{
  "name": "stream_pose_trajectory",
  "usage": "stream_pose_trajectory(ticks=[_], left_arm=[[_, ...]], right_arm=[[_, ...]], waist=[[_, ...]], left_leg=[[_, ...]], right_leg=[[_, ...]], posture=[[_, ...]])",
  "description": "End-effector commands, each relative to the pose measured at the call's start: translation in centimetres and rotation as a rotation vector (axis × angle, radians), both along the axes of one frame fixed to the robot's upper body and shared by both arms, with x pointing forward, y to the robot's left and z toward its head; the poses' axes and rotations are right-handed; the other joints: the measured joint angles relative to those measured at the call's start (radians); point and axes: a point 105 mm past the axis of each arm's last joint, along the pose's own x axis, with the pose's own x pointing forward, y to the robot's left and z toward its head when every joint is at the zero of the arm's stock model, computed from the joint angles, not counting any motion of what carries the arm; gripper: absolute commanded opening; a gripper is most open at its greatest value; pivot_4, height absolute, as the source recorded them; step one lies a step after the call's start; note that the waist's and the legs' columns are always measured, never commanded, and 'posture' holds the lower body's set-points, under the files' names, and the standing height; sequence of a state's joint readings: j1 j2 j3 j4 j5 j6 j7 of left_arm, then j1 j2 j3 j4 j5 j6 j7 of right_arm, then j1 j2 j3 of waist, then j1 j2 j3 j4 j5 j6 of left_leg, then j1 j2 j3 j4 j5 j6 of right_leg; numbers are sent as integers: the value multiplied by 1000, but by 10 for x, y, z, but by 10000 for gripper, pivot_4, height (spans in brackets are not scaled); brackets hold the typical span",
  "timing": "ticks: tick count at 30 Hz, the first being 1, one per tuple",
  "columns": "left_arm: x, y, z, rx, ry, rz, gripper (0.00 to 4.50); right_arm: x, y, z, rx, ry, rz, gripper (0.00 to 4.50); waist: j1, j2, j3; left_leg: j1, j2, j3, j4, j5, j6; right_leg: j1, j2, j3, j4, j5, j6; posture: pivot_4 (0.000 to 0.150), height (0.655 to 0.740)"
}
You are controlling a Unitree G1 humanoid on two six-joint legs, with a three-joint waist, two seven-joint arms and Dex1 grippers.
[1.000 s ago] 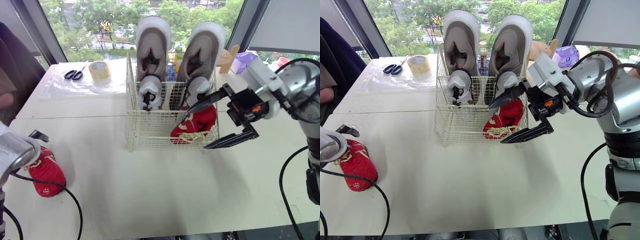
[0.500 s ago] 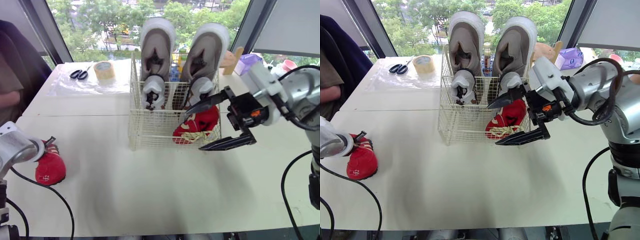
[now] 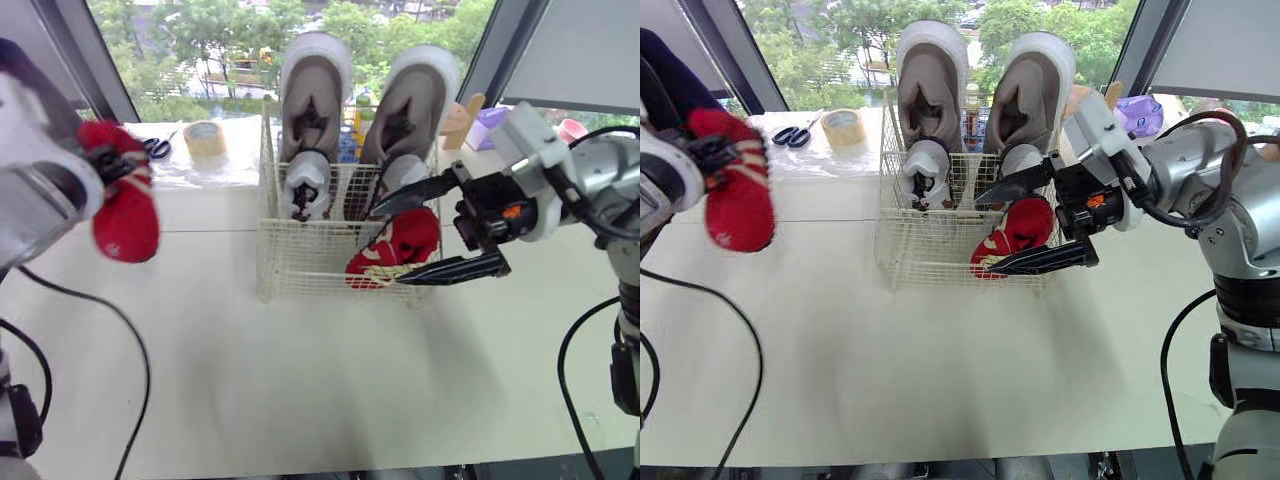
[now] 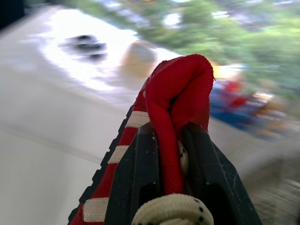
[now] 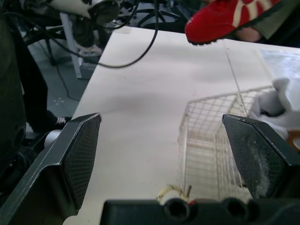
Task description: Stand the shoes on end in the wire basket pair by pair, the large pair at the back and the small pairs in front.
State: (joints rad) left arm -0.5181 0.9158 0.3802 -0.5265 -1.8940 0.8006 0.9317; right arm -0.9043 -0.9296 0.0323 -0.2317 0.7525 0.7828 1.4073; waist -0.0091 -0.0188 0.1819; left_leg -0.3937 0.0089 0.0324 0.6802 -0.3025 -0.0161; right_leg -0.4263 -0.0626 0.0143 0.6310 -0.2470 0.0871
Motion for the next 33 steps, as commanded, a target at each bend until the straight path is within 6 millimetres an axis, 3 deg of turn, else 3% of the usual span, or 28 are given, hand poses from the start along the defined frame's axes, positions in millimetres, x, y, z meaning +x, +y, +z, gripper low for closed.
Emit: stream_pose_trajectory(ticks=[1, 4, 6, 11, 15, 18, 26, 33], left_arm=[[-27, -14, 24, 42, -286, -73, 1752], [-25, -30, 22, 209, -383, -92, 1752], [-28, -39, 28, 223, -500, -110, 1752], [-20, -52, 25, 108, -631, -120, 1752], [-16, -82, 5, 57, -659, -243, 1752], [-16, -96, 3, 25, -691, -304, 1752], [-19, -109, -13, -26, -672, -370, 1752], [-9, -114, -46, 44, -612, -353, 1752]], right_arm=[[2, -4, 9, 15, -33, -23, 45000], [7, -4, 8, 20, -20, -43, 45000], [11, -5, 7, 19, -22, -69, 45000], [15, 1, 13, 45, 14, -76, 45000], [2, 9, 2, 4, 79, -45, 45000], [3, 8, 0, -10, 85, -60, 45000], [5, 1, 1, -30, 98, -102, 45000], [7, 0, 3, -29, 104, -114, 45000]], waist=[[-6, 0, 0], [-1, 0, 0], [5, 1, 0], [22, 0, 0], [24, 0, 0], [22, 0, 0], [20, 0, 0], [22, 0, 0]], left_leg=[[0, 0, 1, -1, 0, 0], [1, 3, 0, -1, 1, -1], [2, 1, 1, -1, 1, -1], [2, 2, 1, 3, -2, 5], [1, 5, 0, 3, -3, 6], [1, 4, 0, 3, -5, 9], [1, 6, 0, 3, -6, 11], [1, 6, 0, 3, -6, 11]], right_leg=[[-1, 0, 0, 0, 0, 0], [-1, 4, -1, 1, 0, 0], [1, 10, -2, 1, 0, 0], [2, 12, 1, 1, 0, -1], [2, 12, 1, 1, 1, 0], [2, 11, 1, 1, 1, 1], [2, 11, 1, 1, 1, 1], [2, 12, 1, 1, 1, 1]], posture=[[1500, 7400], [1500, 7400], [1500, 7400], [1500, 7400], [1500, 7400], [1500, 7400], [1500, 7400], [1500, 7400]])
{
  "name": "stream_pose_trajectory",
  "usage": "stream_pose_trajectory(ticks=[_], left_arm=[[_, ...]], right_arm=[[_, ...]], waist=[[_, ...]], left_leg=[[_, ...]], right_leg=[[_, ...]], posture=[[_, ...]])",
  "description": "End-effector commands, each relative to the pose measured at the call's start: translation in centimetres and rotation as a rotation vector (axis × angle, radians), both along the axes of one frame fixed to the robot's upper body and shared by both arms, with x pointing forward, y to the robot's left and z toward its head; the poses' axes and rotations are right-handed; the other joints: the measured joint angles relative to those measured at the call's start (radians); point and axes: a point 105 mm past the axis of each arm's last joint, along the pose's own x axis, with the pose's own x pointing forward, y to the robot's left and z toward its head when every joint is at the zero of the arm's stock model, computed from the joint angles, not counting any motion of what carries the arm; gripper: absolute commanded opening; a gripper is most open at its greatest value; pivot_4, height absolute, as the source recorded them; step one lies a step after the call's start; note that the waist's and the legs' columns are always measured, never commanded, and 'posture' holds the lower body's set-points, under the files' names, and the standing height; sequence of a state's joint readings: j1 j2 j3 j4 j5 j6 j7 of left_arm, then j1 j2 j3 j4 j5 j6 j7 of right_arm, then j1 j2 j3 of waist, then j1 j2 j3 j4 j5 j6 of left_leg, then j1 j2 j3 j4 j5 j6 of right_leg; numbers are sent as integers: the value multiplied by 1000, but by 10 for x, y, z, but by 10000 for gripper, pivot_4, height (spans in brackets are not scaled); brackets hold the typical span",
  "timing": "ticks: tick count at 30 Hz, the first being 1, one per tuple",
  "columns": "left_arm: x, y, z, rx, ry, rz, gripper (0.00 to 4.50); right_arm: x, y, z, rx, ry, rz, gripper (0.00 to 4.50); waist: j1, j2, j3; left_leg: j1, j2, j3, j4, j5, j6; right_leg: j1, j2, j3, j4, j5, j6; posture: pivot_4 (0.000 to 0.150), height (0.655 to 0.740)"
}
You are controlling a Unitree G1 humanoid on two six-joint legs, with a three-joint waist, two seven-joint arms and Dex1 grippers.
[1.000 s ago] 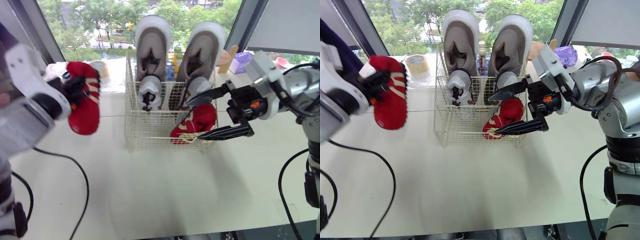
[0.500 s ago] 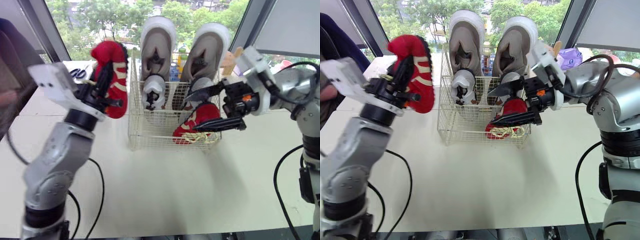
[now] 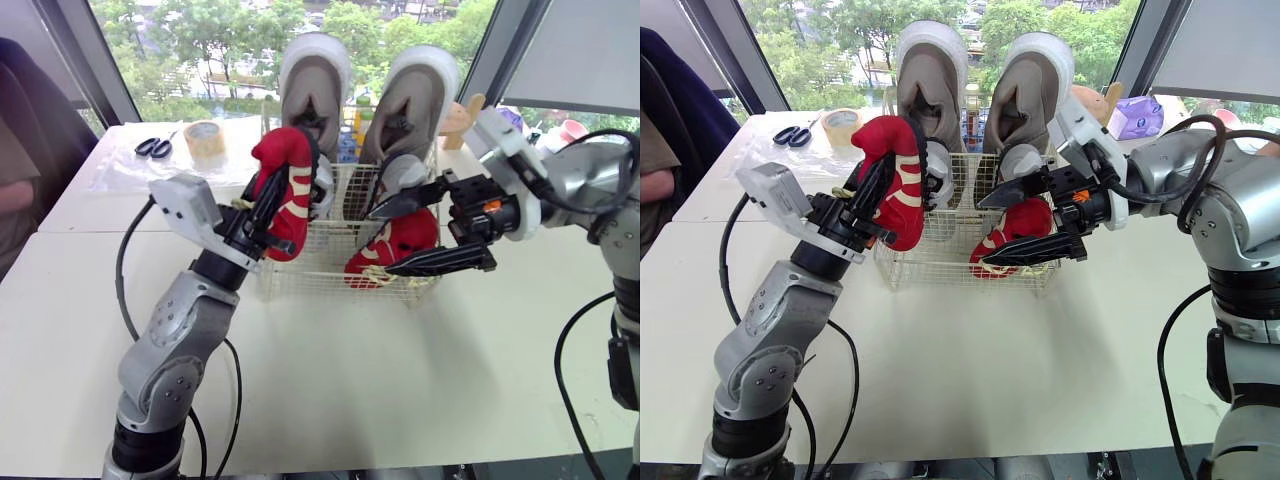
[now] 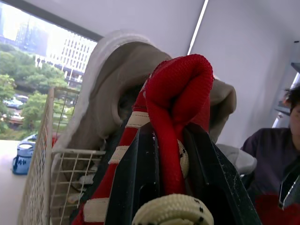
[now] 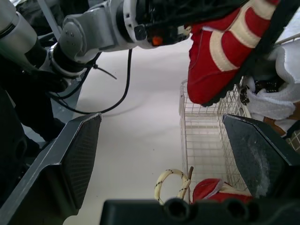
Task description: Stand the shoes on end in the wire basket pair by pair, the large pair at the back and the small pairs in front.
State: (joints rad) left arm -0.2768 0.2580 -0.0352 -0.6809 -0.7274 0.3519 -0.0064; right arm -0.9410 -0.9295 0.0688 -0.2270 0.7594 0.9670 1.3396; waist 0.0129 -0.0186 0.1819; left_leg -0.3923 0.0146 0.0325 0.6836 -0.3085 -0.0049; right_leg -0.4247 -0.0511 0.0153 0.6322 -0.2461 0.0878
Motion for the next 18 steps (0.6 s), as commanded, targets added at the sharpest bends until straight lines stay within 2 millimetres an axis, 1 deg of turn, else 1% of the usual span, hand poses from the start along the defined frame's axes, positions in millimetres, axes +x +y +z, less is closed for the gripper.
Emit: stream_pose_trajectory(ticks=[1, 4, 8, 10, 14, 18], left_arm=[[6, -4, -17, 67, -10, 43, 1752], [14, -4, -36, 96, 16, 89, 1752], [15, -3, -62, 94, 84, 103, 1752], [13, -1, -67, 79, 105, 101, 1752], [3, 5, -75, 74, 155, 100, 1752], [-9, 7, -71, 63, 178, 78, 1752]], right_arm=[[-1, -1, 11, 10, -36, -8, 45000], [-2, 0, 10, 12, -27, -8, 45000], [-5, -1, 8, 11, -5, -14, 45000], [-6, -1, 6, 9, 7, -16, 45000], [-11, -3, 2, 3, 42, -28, 45000], [-16, -5, -4, 9, 70, -66, 45000]], waist=[[0, 0, 0], [0, 1, -1], [-1, 4, -4], [-2, 8, -7], [-4, 9, -9], [-12, 9, -9]], left_leg=[[0, 0, 0, 0, 0, 0], [0, 0, 0, 0, 0, 0], [1, 0, 0, 0, 0, 0], [1, 1, 0, 0, 0, 0], [1, 2, 0, 0, 0, 0], [2, 2, 0, 0, -2, 3]], right_leg=[[0, 0, 0, 0, 0, 0], [0, 0, 0, 0, 0, 0], [0, 0, 0, 1, 0, 0], [0, 0, 0, 1, 0, 0], [0, 0, 0, 1, 0, 0], [0, 0, 1, 0, 0, 0]], posture=[[1500, 7400], [1500, 7400], [1500, 7400], [1500, 7400], [1500, 7400], [1500, 7400]])
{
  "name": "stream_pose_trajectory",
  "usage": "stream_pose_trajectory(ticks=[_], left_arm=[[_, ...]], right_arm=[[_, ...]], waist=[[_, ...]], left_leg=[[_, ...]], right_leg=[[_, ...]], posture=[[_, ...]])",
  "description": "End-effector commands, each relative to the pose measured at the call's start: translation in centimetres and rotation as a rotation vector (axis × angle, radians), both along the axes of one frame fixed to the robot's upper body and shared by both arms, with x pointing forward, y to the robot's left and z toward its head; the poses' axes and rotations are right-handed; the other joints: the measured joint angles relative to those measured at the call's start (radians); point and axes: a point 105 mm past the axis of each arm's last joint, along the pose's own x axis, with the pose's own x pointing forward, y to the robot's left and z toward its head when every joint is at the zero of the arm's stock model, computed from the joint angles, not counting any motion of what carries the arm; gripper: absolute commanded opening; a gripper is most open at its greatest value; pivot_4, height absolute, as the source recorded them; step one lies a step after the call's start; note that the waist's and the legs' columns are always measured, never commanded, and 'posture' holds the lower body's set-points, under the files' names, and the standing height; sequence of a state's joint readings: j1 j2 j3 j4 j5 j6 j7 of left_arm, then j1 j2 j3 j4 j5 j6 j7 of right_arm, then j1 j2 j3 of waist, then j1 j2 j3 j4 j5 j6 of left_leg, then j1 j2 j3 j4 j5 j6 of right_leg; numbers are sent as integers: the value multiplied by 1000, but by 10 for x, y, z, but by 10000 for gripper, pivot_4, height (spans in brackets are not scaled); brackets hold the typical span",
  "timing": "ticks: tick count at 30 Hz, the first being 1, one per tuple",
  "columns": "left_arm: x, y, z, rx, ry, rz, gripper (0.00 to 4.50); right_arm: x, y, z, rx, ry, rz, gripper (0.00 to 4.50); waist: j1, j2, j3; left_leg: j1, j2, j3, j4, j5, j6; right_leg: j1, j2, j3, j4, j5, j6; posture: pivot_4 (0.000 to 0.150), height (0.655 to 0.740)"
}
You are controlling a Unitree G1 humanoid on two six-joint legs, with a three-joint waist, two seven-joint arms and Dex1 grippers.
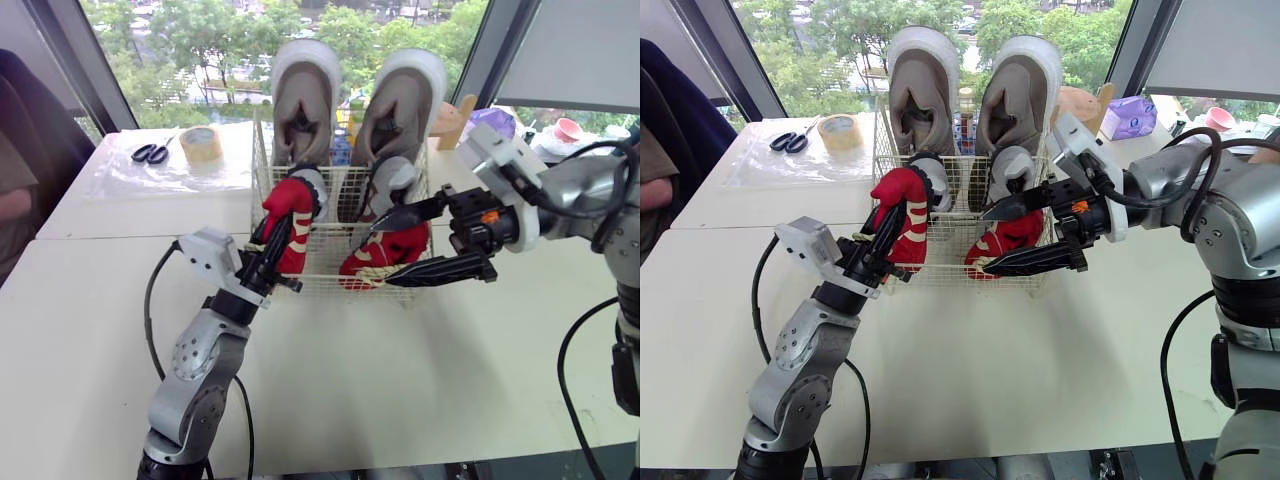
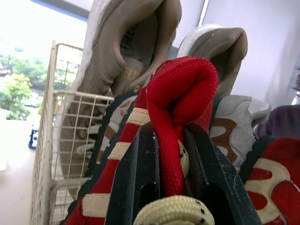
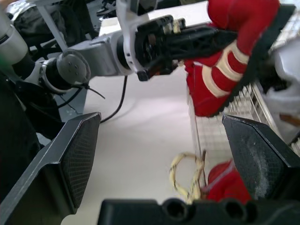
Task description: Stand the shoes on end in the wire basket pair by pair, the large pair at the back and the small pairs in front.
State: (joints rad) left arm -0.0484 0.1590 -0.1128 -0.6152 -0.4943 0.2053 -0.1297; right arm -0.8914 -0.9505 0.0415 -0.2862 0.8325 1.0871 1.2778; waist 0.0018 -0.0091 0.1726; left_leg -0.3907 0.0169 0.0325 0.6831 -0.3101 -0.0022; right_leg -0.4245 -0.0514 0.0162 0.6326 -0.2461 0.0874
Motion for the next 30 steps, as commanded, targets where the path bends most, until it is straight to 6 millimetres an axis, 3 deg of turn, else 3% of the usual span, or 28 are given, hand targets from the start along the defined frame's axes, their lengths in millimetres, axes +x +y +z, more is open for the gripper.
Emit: stream_pose_trajectory(ticks=[1, 4, 12, 13, 19, 22, 26, 30], left_arm=[[-7, 9, -12, 4, 106, 4, 1752], [-10, 13, -7, -10, 114, -15, 1752], [-10, 34, -2, 17, 160, -5, 41089], [-12, 36, 1, 8, 165, -18, 44416], [-50, 38, 12, -82, 267, -241, 44416], [-73, 58, 0, -100, 397, -307, 44416], [-70, 86, 1, -73, 444, -252, 44416], [-65, 90, 6, -41, 464, -271, 44416]], right_arm=[[-9, -3, 6, 29, -27, -35, 45000], [-11, -2, 3, 52, -20, -58, 45000], [-8, -4, 0, 70, -46, -97, 45000], [-7, -4, 1, 74, -50, -102, 45000], [-5, -8, 24, 207, -51, -110, 45000], [-4, -15, 41, 315, -35, -125, 45000], [0, -32, 50, 395, -16, -195, 45000], [4, -49, 45, 389, -10, -290, 45000]], waist=[[-3, 0, 0], [-15, 0, 0], [-8, 0, 0], [-9, 0, 0], [-17, -1, 0], [-16, -1, 0], [1, 0, 1], [11, -1, 0]], left_leg=[[0, 0, 0, 0, 0, 1], [0, 1, 0, -1, -1, 2], [0, 0, -1, 1, -1, 2], [0, 0, -1, 1, -1, 2], [0, 1, -1, 0, -1, 2], [0, 2, -1, 0, -1, 2], [0, -1, -1, 0, -1, 1], [0, -3, 0, 1, 0, 0]], right_leg=[[0, 0, 0, 0, 0, 0], [0, 0, 0, -1, 0, 0], [0, 2, 0, 0, 0, 0], [1, 2, 0, 0, 0, 0], [0, 1, 0, 0, 0, 0], [-1, 0, 0, 0, 0, 0], [0, -5, -2, 0, -3, -5], [2, -6, -2, -2, -4, -6]], posture=[[1500, 7400], [1500, 7400], [1500, 7400], [1500, 7400], [1500, 7400], [1500, 7400], [1500, 7400], [1500, 7400]])
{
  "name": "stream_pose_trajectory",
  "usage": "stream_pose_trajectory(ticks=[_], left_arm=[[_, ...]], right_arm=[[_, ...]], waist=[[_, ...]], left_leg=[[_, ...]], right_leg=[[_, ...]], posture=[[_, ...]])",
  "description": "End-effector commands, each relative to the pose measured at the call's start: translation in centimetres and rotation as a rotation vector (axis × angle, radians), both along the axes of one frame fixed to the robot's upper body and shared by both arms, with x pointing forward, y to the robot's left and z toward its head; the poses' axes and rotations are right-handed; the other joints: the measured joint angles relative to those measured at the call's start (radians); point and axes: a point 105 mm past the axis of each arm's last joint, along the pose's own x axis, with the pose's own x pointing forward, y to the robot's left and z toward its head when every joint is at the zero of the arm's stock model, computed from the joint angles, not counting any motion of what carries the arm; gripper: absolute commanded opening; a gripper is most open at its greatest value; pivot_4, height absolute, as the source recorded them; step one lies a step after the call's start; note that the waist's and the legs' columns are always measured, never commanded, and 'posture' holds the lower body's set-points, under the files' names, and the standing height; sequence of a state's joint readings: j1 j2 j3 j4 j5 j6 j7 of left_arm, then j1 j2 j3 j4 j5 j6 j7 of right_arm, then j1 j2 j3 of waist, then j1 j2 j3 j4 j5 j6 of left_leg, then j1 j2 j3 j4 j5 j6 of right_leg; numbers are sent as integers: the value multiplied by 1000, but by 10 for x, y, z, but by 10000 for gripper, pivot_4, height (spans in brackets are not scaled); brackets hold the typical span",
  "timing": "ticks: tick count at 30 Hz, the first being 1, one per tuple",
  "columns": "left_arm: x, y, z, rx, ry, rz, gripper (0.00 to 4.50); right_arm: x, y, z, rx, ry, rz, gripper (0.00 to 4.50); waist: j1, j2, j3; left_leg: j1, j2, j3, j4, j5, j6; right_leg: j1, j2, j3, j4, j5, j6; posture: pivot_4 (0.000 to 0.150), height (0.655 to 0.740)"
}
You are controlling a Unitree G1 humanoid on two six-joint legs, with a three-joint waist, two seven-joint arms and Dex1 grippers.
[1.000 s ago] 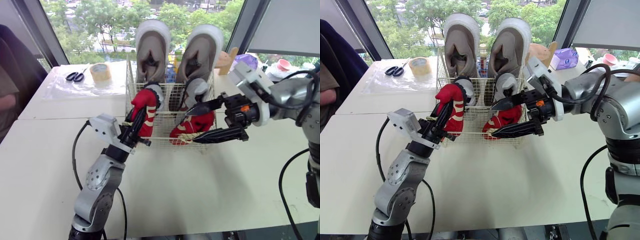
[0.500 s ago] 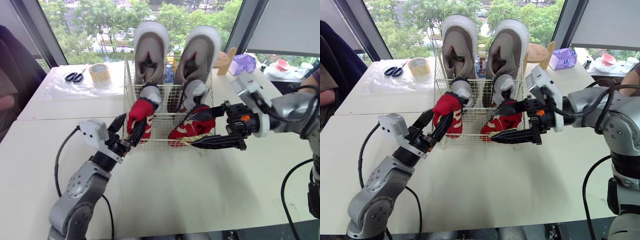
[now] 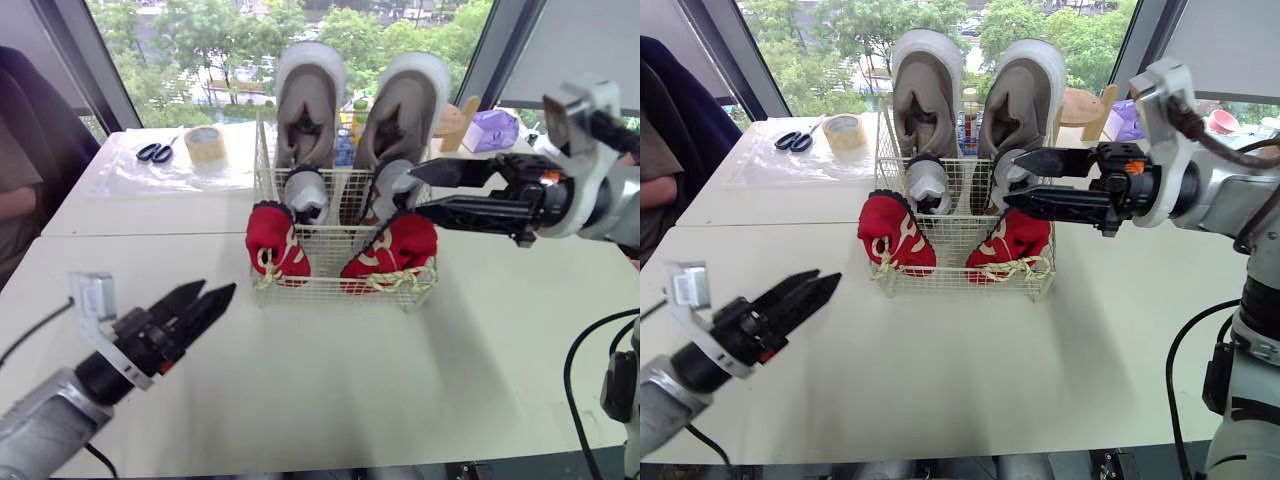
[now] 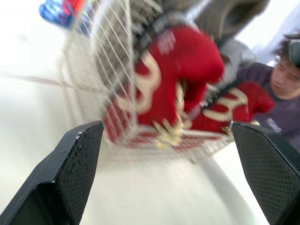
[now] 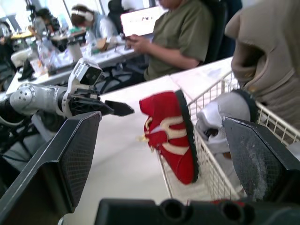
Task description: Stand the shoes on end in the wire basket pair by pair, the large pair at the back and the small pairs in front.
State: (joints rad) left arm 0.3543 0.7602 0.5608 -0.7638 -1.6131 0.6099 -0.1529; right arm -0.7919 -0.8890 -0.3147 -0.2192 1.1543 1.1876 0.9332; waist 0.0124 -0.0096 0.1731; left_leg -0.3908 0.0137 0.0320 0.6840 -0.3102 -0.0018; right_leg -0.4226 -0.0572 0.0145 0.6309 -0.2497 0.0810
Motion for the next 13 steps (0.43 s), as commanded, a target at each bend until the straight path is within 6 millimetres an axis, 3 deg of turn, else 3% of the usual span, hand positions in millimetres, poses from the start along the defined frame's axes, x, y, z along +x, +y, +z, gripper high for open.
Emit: stream_pose_trajectory(ticks=[1, 6, 9, 13], left_arm=[[-3, -1, 3, 19, 17, -47, 44416], [-6, 20, -28, 158, 131, -24, 44416], [-9, 30, -46, 237, 181, -30, 44416], [-8, 32, -52, 242, 184, -38, 44416]], right_arm=[[2, -28, -3, -22, 4, -133, 45000], [10, -81, -58, -77, 165, -355, 45000], [6, -91, -80, -72, 218, -392, 45000], [-2, -91, -105, -130, 266, -410, 45000]], waist=[[1, 0, 0], [-1, -1, 0], [-7, 0, 0], [-7, 0, 0]], left_leg=[[0, 0, 0, 0, 0, 0], [-1, -2, 5, -1, -2, 3], [0, -1, 8, -2, -2, 4], [2, 2, 10, -1, -2, 4]], right_leg=[[0, 0, 0, 0, 0, 0], [-1, -2, 1, -2, 0, 1], [-2, 2, 2, -2, 0, 1], [-2, 7, 6, -1, 0, 1]], posture=[[1500, 7400], [1500, 7400], [1500, 7400], [1500, 7400]])
